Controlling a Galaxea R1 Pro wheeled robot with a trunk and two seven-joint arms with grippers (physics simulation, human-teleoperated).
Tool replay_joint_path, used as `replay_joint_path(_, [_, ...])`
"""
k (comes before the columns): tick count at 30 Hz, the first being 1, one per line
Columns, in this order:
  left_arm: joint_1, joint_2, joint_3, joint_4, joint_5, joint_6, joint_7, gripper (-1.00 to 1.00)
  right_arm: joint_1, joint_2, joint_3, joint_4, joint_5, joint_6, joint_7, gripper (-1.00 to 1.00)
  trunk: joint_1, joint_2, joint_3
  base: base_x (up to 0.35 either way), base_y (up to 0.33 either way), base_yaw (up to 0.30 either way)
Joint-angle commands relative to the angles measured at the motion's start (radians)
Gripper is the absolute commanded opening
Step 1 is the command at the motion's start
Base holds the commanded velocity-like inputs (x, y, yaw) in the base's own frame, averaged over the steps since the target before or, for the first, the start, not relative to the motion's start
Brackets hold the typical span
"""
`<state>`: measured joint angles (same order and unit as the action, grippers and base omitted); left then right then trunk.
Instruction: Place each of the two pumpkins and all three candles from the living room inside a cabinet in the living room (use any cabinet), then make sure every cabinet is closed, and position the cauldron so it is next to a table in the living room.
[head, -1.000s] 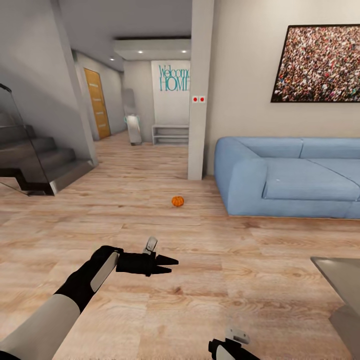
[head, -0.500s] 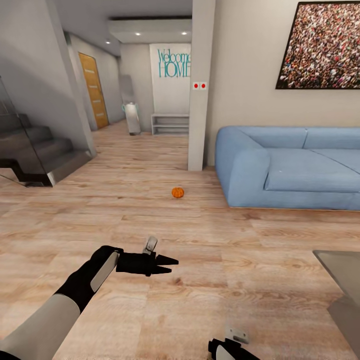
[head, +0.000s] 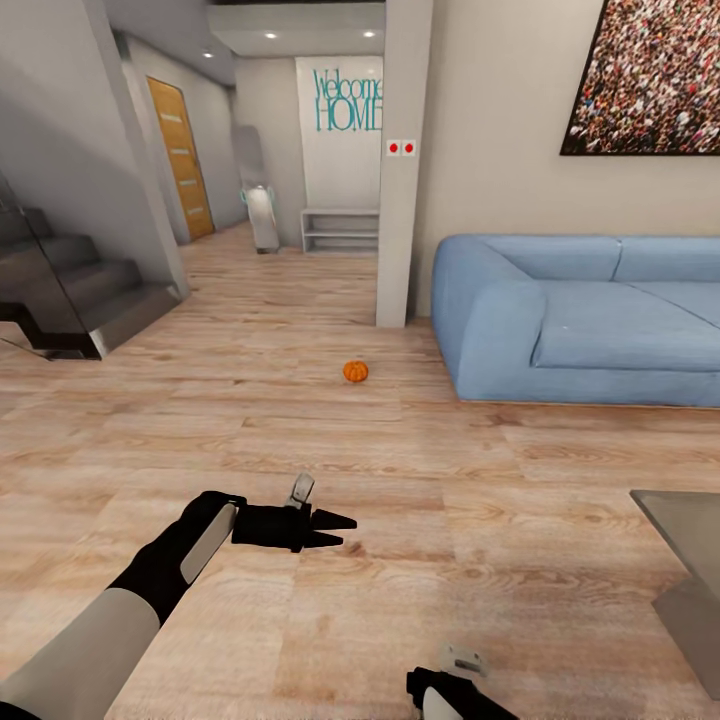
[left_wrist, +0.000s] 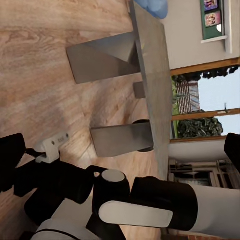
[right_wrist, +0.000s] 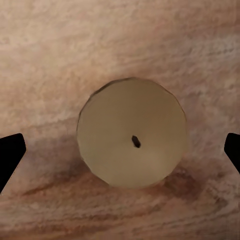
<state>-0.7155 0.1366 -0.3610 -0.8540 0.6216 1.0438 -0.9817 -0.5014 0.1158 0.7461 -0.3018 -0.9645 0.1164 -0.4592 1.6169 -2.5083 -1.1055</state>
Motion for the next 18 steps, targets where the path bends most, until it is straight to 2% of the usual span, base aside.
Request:
replay_joint_path(1, [-0.001,0.000,-0.002,0.000,0.001,0.003,-0.003,1.00,-0.002,0.001,0.012,-0.008,0.011,0.005,-0.007,1.00,0.000,0.000,-0.001,0.000,0.000,0.000])
replay_joint_path(4, [-0.001,0.000,-0.002,0.000,0.001,0.003,-0.003,1.00,-0.003,0.001,0.014,-0.015,0.018,0.005,-0.007,1.00,0.000,0.000,-0.001,0.000,0.000,0.000])
replay_joint_path(8, [-0.001,0.000,-0.002,0.000,0.001,0.003,-0.003,1.00,-0.008,0.002,0.014,-0.022,0.023,0.005,-0.007,1.00,0.002,-0.001,-0.016,0.000,0.000,0.000])
replay_joint_path(18, [-0.001,0.000,-0.003,0.000,0.001,0.003,-0.003,1.00,-0.011,0.000,0.013,-0.011,0.023,0.002,-0.007,1.00,0.002,-0.001,-0.016,0.000,0.000,0.000])
